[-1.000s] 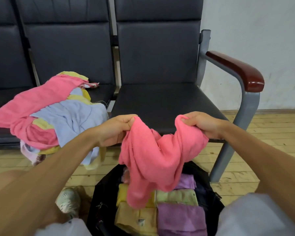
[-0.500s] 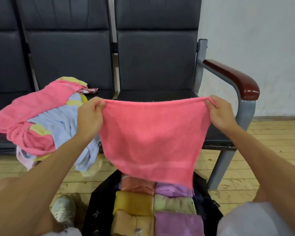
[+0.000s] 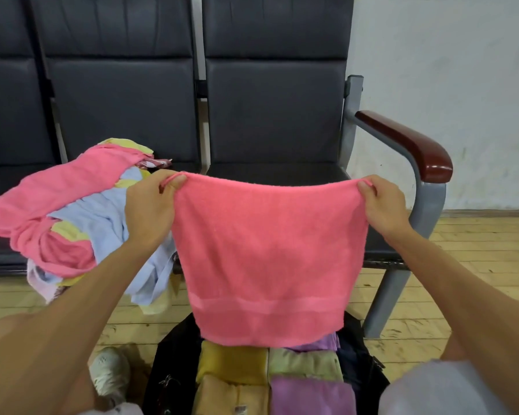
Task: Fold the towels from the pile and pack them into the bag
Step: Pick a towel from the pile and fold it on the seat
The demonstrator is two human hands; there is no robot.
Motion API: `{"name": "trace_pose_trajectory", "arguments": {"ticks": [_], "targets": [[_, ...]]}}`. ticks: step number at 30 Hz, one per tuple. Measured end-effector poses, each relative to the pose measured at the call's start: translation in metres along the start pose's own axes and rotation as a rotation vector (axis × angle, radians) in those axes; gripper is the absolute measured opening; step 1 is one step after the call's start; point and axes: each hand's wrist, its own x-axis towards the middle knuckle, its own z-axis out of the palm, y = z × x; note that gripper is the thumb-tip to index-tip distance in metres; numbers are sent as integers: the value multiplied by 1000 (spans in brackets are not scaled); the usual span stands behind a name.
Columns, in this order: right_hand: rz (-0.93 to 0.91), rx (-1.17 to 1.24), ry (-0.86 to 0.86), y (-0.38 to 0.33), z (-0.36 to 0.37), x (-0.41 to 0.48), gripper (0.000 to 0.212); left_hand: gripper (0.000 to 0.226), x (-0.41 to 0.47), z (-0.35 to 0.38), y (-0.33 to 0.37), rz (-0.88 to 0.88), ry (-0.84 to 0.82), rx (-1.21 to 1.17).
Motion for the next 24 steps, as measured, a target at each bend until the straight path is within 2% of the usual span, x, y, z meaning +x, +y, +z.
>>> {"name": "trace_pose_trajectory", "arguments": {"ticks": [4, 10, 15, 17, 22, 24], "targets": [[-115, -115, -18, 3, -5, 0, 27, 27, 2, -2, -9, 32, -29, 45], [-71, -98, -16, 5, -3, -2, 25, 25, 2, -6, -9, 20, -75, 122], [98, 69, -47, 4, 4, -4, 20, 19, -1, -1, -5, -149, -131, -73], [104, 75, -27, 2, 6, -4, 20, 16, -3, 1, -1, -214, -152, -161], [37, -41, 27, 7, 5, 0, 24, 20, -3, 1, -2, -23, -117, -45], [0, -48, 35, 3, 0, 2, 24, 22, -3, -2, 1, 40, -43, -78]]}}
